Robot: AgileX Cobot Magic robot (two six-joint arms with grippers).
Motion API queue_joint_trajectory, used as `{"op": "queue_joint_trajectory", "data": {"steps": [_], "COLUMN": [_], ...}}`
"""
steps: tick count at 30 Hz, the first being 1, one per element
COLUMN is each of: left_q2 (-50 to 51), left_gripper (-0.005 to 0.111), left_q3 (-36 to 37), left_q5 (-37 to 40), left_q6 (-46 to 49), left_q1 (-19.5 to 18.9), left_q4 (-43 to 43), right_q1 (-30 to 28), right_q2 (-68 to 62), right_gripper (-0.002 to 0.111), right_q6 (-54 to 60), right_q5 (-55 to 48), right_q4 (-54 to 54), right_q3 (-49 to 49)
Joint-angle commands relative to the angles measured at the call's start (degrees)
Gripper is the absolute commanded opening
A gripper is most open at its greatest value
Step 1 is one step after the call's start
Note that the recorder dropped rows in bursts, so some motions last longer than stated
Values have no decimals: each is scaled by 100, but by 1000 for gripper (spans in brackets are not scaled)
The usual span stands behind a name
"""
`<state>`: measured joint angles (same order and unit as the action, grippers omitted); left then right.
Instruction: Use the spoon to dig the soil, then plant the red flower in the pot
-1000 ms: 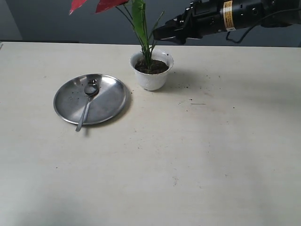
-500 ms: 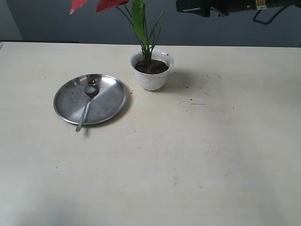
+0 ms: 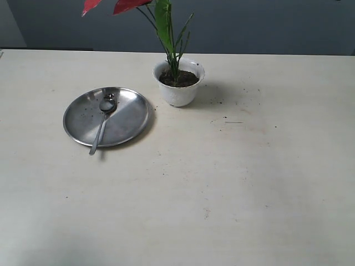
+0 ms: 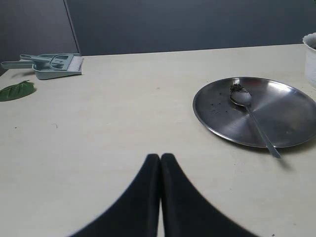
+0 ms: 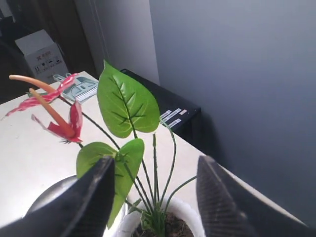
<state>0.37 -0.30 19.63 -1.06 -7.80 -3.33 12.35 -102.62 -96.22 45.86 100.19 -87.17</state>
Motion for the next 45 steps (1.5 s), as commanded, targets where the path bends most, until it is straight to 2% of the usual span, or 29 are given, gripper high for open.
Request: {"op": "queue_joint_trajectory", "data": {"steps": [1,15,16,18,20,33,41,43,45], "left_q2": [-37,-37,-37,-37,-37,-37,-37,-37,-37], "left_gripper": [0,0,0,0,0,0,0,0,0], "left_q3": [30,30,30,30,30,30,30,30,30], "left_q5": [-34,-34,-34,-34,-34,-34,-34,-34,-34], "left_q6": [-4,-4,-4,-4,-4,-4,-4,-4,-4], "left_q1": [1,1,1,1,1,1,1,1,1], "left_q4": [-36,-36,-36,-36,-36,-36,-36,-36,-36], "right_q1": [-31,-31,-31,-31,-31,-31,-31,-31,-31], "right_q2": [204,632,666,767,924,1604,1713,1713,1713], "right_gripper": [49,48,46,35,31,31,31,26,13], "right_q6": [-120,-513,-523,-523,-523,-523,-523,-523,-523], "right_q5": [-56,-203,-203,-511,-752,-2137,-2470,-2683,-2899], "right_q4": [-24,-31,-31,-24,-24,-24,-24,-24,-24], "right_q3": [23,23,23,23,23,23,23,23,23]}}
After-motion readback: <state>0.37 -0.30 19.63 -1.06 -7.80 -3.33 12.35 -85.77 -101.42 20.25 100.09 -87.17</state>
